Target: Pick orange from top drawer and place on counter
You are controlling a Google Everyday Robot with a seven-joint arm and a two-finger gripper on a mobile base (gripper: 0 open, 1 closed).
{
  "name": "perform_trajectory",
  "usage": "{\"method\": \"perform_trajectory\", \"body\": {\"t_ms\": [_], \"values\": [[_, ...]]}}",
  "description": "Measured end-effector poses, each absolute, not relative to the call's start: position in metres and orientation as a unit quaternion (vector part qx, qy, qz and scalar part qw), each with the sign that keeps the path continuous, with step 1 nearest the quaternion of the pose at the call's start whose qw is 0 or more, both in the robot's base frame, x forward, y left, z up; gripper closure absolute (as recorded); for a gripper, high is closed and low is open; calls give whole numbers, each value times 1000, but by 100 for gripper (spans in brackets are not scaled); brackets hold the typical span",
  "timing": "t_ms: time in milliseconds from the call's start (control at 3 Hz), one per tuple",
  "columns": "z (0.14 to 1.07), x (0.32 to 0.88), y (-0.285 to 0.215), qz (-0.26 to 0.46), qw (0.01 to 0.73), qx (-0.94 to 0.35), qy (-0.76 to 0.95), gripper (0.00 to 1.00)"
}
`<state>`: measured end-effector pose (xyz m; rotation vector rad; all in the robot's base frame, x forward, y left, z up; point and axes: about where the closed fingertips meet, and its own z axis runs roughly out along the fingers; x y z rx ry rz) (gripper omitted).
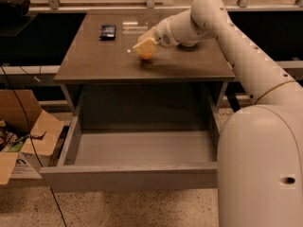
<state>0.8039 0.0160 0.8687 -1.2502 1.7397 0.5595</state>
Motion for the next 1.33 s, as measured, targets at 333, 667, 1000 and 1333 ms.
{"method": "perform_trajectory", "body": {"t_ms": [333, 667, 1000, 1333], "values": [[858, 811, 11, 228, 449, -496, 707, 81], [858, 812, 8, 231, 449, -493, 709, 58], [858, 812, 9, 231, 449, -493, 709, 34], [858, 812, 9, 231, 449, -493, 709, 11]]}}
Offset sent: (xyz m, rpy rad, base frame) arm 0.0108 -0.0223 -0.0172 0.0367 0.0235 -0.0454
